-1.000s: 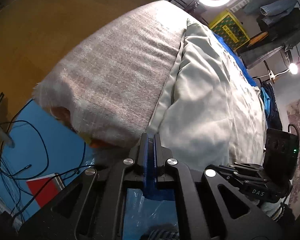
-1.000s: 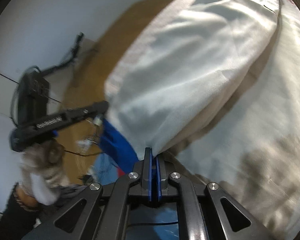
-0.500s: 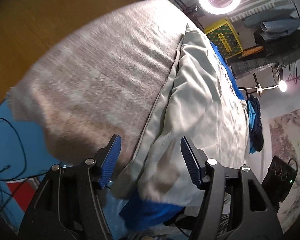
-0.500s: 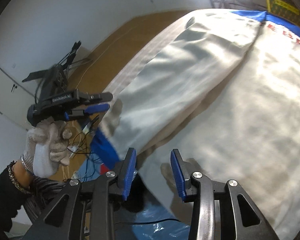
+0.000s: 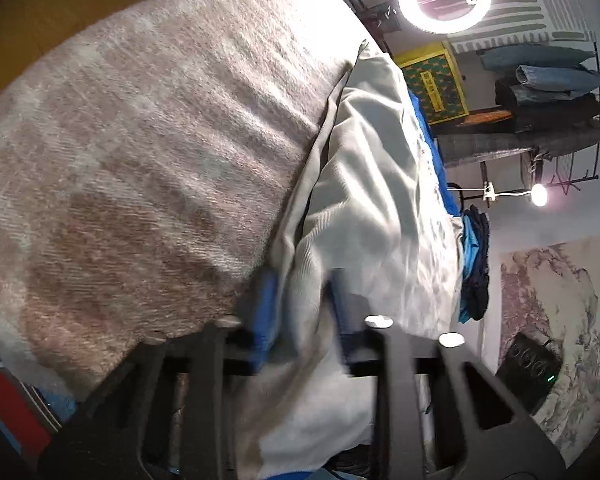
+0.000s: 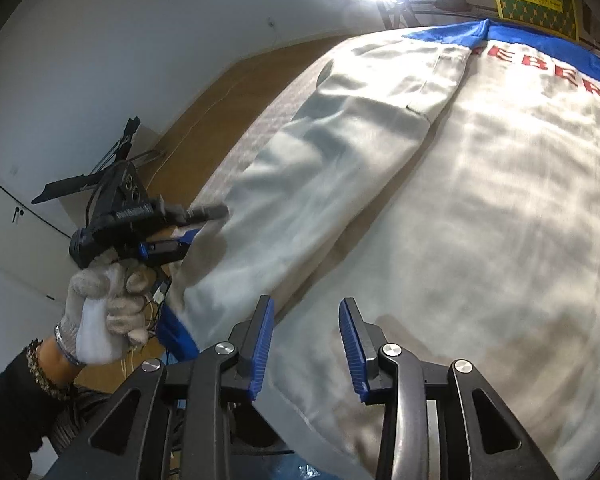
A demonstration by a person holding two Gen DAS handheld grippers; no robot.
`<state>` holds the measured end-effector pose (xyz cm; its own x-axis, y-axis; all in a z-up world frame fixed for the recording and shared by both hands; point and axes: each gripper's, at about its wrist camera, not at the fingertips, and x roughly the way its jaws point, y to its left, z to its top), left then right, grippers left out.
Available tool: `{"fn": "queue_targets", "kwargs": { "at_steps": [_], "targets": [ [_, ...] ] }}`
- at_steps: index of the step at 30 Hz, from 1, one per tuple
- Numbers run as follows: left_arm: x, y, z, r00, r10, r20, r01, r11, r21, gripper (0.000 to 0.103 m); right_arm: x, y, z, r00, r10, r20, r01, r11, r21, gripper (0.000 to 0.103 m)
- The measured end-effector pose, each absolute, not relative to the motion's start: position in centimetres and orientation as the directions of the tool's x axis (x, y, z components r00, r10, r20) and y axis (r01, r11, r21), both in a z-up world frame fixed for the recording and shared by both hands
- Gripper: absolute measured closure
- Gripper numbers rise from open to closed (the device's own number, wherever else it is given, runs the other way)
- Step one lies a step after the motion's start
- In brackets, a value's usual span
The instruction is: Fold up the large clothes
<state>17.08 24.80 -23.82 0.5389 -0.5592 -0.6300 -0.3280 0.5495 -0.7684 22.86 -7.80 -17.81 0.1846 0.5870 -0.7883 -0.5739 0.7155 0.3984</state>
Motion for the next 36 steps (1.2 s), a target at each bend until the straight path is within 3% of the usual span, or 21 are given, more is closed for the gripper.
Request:
{"fn": "queue_targets", "kwargs": {
  "at_steps": [6, 13, 20, 26, 28, 29, 32, 36],
  "targets": [
    [17.2, 24.0, -22.7, 0.552, -0.535, -0.639, -0.297, 0.591, -0.751, 0.097, 27.7, -5.1, -15.7, 0.246, 0.592, -0.768, -0.579, 0.725, 0.374, 0.07],
    [17.0, 23.1, -20.5, 0.578, -0.536, -0.615, -0.235, 0.613, -0.755, 0.098, 35.5, -1.1, -18.6, 0.257, 0.54, -0.802, -0.492, 0.787, 0.373, 0.072],
    [17.5, 20.4, -18.0, 0.584, -0.573, -0.575, -0.136, 0.629, -0.766, 0.099, 37.2, 0.4, -21.6, 0.226, 0.524, -0.821, -0.461, 0.8, 0.384, 0.071],
    [17.8, 17.6, -15.6, 0.583, -0.575, -0.574, -0.045, 0.682, -0.73, 0.099, 37.9, -1.0, -19.5, 0.154, 0.598, -0.786, -0.433, 0.756, 0.49, 0.064],
    [17.8, 17.1, -15.4, 0.583, -0.58, -0.569, -0.039, 0.68, -0.732, 0.099, 37.7, -1.5, -17.8, 0.157, 0.627, -0.763, -0.439, 0.736, 0.515, 0.042],
    [17.8, 16.8, -15.4, 0.582, -0.579, -0.57, -0.039, 0.681, -0.731, 0.099, 37.6, -1.5, -16.8, 0.163, 0.633, -0.757, -0.444, 0.732, 0.517, 0.038],
    [18.0, 15.8, -15.2, 0.578, -0.577, -0.577, -0.035, 0.689, -0.724, 0.099, 37.2, 0.3, -14.4, 0.156, 0.63, -0.761, -0.504, 0.713, 0.487, 0.037],
    [18.3, 14.8, -15.0, 0.576, -0.569, -0.587, -0.023, 0.707, -0.707, 0.099, 37.2, 4.5, -13.2, 0.161, 0.513, -0.843, -0.598, 0.73, 0.33, 0.036]
  ]
}}
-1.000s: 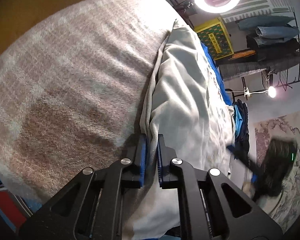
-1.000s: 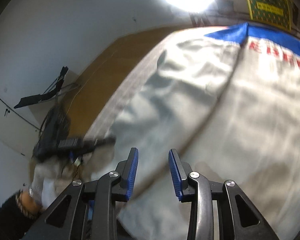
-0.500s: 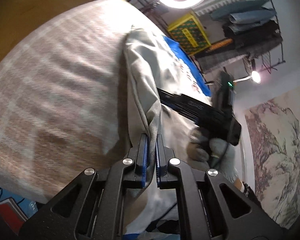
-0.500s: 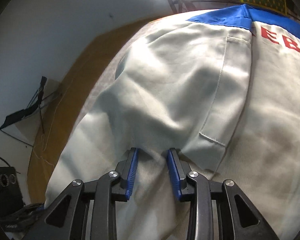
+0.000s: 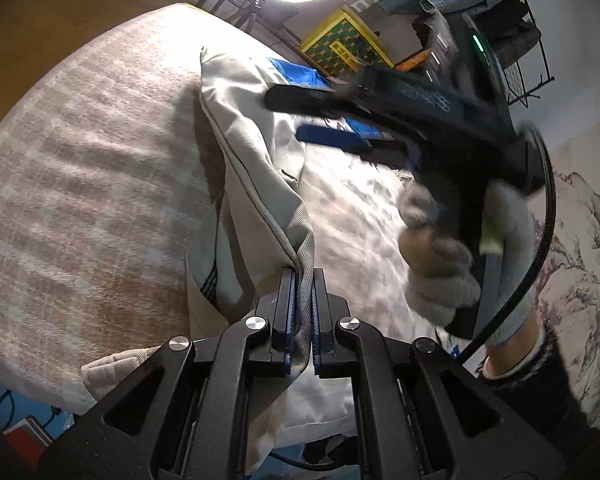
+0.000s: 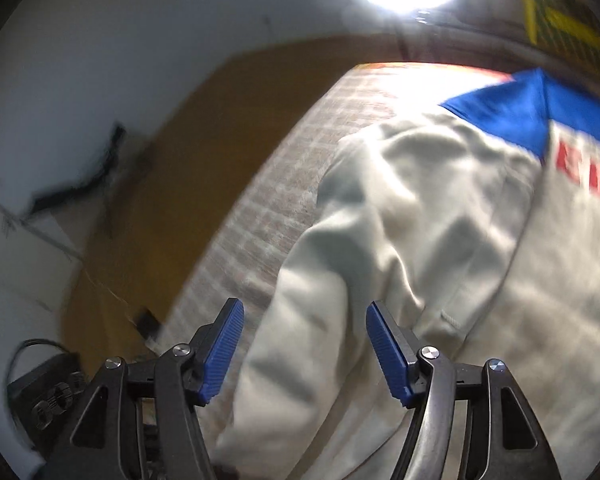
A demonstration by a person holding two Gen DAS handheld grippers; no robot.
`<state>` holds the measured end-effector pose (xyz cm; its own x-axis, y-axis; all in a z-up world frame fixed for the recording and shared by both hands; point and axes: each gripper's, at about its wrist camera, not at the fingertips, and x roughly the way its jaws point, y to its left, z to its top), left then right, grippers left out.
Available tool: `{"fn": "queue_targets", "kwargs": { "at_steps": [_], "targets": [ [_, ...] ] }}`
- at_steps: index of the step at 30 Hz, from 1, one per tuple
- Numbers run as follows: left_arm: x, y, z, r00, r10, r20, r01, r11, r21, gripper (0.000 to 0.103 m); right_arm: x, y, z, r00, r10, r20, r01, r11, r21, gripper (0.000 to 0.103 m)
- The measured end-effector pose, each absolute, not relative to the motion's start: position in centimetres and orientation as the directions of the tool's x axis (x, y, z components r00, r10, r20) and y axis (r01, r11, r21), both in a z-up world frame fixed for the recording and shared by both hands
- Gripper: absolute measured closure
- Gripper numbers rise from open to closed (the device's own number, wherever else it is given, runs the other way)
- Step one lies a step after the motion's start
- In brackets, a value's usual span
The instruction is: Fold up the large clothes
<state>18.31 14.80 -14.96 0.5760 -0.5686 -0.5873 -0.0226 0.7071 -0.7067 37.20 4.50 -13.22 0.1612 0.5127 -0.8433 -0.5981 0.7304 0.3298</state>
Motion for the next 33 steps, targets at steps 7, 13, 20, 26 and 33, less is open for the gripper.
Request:
{"fn": "queue_targets", "kwargs": {
  "at_steps": [7, 13, 20, 26, 33],
  "targets": [
    [19.1, 14.4, -15.1, 0.57, -0.57, -0.592, -0.024, 0.709, -0.705, 0.099, 37.9, 10.6, -15.1, 0.193, 0.338, -0.921, -0.665, 0.736, 0.131, 0.034],
    [19.5, 14.4, -15.4, 0.567, -0.564, -0.601, -0.031, 0.714, -0.7, 0.099, 38.0, 13.0, -18.1, 0.256, 0.164, -0.953, -0.687, 0.724, -0.06, 0.038],
    [19.8, 13.9, -15.7, 0.562, -0.554, -0.614, -0.04, 0.723, -0.69, 0.1, 38.9, 11.4, -19.8, 0.269, 0.145, -0.952, -0.664, 0.744, -0.074, 0.1],
    [19.4, 11.7, -14.1, 0.561, -0.546, -0.622, 0.012, 0.757, -0.654, 0.1, 39.0, 6.7, -17.1, 0.29, 0.331, -0.898, -0.603, 0.791, 0.097, 0.102],
    [19.1, 7.2, -12.7, 0.529, -0.564, -0.634, 0.091, 0.781, -0.618, 0.1, 38.9, -3.3, -14.4, 0.33, 0.547, -0.769, -0.459, 0.805, 0.375, 0.102]
  ]
}}
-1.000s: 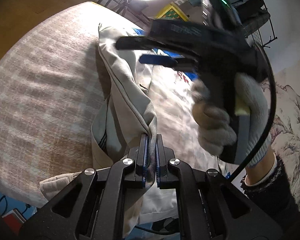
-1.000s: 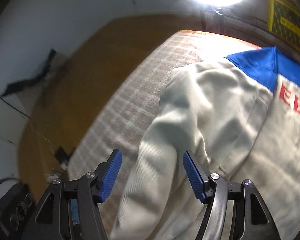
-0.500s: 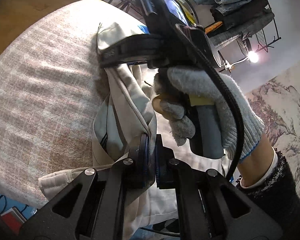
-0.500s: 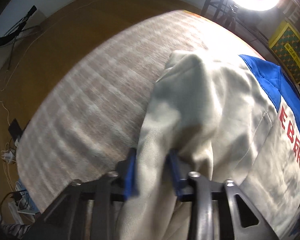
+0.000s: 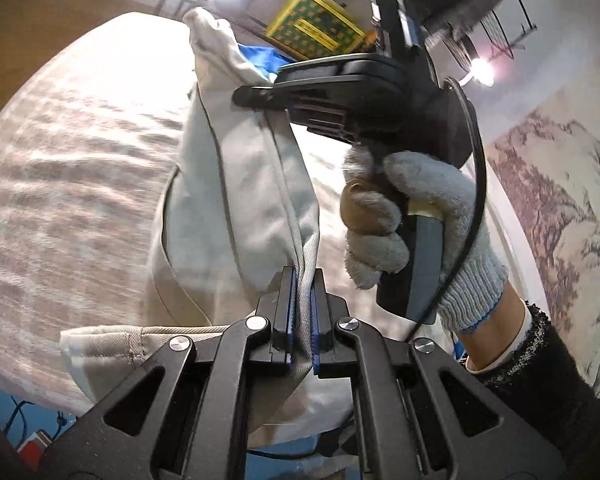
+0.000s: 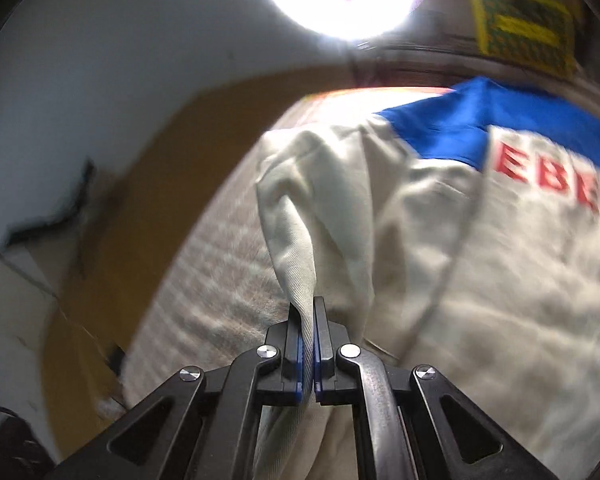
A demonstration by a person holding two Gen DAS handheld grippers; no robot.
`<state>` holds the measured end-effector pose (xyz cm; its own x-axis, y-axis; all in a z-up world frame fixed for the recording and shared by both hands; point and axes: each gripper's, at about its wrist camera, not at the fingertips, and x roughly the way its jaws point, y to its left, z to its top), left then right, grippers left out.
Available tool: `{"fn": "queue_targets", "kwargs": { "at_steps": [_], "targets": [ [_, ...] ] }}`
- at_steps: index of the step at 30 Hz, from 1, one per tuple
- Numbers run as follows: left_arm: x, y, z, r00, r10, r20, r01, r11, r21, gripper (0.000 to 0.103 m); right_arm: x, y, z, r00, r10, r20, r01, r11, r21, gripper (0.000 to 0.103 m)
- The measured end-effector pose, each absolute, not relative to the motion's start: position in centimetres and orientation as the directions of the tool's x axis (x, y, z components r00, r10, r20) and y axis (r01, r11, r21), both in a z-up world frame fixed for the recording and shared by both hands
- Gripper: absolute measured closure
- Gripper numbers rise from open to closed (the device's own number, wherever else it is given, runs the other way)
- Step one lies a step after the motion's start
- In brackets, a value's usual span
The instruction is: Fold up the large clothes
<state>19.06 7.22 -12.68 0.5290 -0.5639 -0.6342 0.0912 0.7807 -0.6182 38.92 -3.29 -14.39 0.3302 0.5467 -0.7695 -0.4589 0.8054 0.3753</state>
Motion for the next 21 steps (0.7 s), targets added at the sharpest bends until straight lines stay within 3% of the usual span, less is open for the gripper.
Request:
{"fn": "queue_targets", "kwargs": {
  "at_steps": [5, 11, 16, 17, 21],
  "targets": [
    [18.9, 2.6, -13.2, 0.476, -0.559, -0.679, 0.136, 0.81, -0.571, 0.1, 38.7, -11.1, -15.5, 0.365, 0.646, -0.67, -0.333, 0.763, 0.554, 0.102],
    [19.5, -0.8, -15.1, 0.414, -0.546, -0.728, 0.133, 0.828, -0.545, 0.099, 39.4, -16.4, -19.0, 0.351, 0.614, -0.707, -0.215, 0.788, 0.577, 0.102],
    [19.1, 0.6, -14.6, 0.388, -0.553, -0.738, 0.133, 0.826, -0.548, 0.096, 39.8, -16.8, -20.1, 0.321, 0.564, -0.761, -0.226, 0.826, 0.517, 0.101],
    [18.6, 1.5, -14.2, 0.374, -0.571, -0.731, 0.134, 0.813, -0.566, 0.096, 39.8, -16.6, -20.3, 0.315, 0.548, -0.774, -0.227, 0.836, 0.5, 0.1],
    [14.8, 3.9, -12.5, 0.382, -0.624, -0.682, 0.152, 0.77, -0.619, 0.096, 39.3, -17.0, -18.8, 0.347, 0.49, -0.8, -0.246, 0.87, 0.427, 0.075]
  ]
}}
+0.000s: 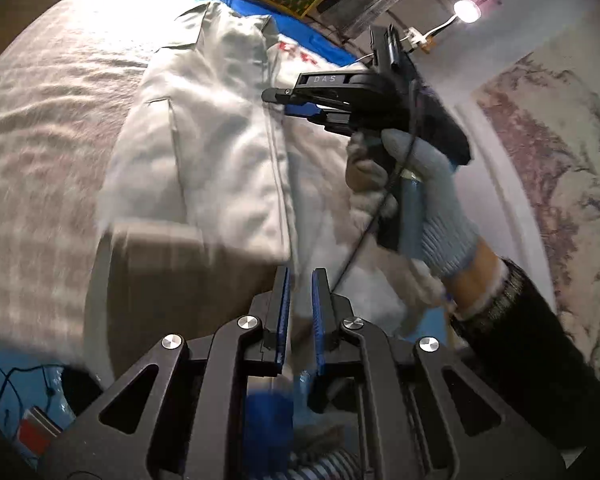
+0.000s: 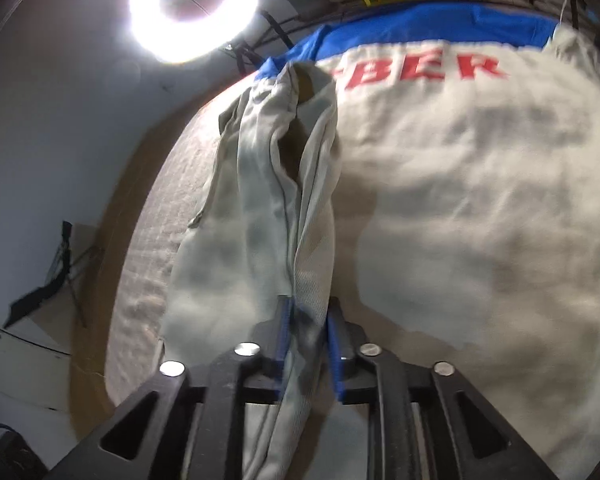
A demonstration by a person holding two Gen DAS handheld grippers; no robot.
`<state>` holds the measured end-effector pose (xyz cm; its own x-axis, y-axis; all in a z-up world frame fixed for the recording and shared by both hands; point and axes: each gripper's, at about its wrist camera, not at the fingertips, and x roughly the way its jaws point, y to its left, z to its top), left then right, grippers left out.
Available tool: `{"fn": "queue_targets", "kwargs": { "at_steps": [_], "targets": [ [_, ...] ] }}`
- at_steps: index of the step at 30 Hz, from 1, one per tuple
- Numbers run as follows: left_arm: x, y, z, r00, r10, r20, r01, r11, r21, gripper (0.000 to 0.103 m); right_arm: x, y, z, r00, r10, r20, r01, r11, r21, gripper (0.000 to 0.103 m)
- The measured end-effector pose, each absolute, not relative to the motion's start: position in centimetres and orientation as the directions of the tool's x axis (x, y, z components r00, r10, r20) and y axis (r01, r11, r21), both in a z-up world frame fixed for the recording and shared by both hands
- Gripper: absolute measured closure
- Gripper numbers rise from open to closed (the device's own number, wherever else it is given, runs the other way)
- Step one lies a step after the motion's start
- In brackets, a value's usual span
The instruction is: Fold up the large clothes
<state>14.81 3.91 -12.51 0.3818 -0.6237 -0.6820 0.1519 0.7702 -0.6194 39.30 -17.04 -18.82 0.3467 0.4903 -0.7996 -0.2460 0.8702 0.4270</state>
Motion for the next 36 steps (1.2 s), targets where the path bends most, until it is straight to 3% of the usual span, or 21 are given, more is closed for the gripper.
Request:
{"fn": "queue_targets", "kwargs": {
  "at_steps": [5, 8, 9, 15, 18, 22, 26, 36],
  "targets": [
    [9.5, 6.3, -9.5, 0.465, -0.597, -0.654, 0.166, 0.784, -0.599, 0.092, 36.7, -19.1, -15.4, 0.383, 0.525, -0.76, -0.289, 0.85, 0.441, 0.068],
    [8.0, 9.7, -9.0, 0.521, -0.567, -0.637, 0.113, 0.786, -0.607, 0.068, 34.0, -19.4, -13.4, 0.381, 0.55, -0.744, -0.33, 0.832, 0.446, 0.067],
    [7.9, 11.1, -9.1, 0.54, -0.553, -0.634, 0.084, 0.786, -0.613, 0.065, 32.9, -19.5, -12.8, 0.376, 0.56, -0.738, -0.343, 0.824, 0.45, 0.066],
    [11.6, 14.9, -11.4, 0.553, -0.53, -0.644, -0.027, 0.76, -0.649, 0.065, 25.6, -19.1, -11.9, 0.304, 0.608, -0.733, -0.387, 0.782, 0.488, 0.062],
    [13.7, 15.0, -13.6, 0.497, -0.585, -0.641, -0.052, 0.717, -0.696, 0.065, 22.2, -19.1, -14.0, 0.266, 0.597, -0.757, -0.379, 0.787, 0.487, 0.047],
    [15.7, 13.4, -15.6, 0.436, -0.6, -0.671, -0.044, 0.73, -0.682, 0.065, 20.0, -19.1, -17.8, 0.188, 0.601, -0.777, -0.342, 0.781, 0.522, 0.047],
    [15.8, 12.1, -16.3, 0.363, -0.709, -0.604, -0.004, 0.647, -0.762, 0.065, 19.2, -19.0, -20.9, 0.131, 0.599, -0.79, -0.317, 0.781, 0.539, 0.047],
    [10.0, 6.5, -17.3, 0.225, -0.691, -0.687, 0.145, 0.721, -0.678, 0.065, 19.5, -20.7, -22.8, 0.085, 0.784, -0.615, -0.264, 0.613, 0.745, 0.029]
  ]
}}
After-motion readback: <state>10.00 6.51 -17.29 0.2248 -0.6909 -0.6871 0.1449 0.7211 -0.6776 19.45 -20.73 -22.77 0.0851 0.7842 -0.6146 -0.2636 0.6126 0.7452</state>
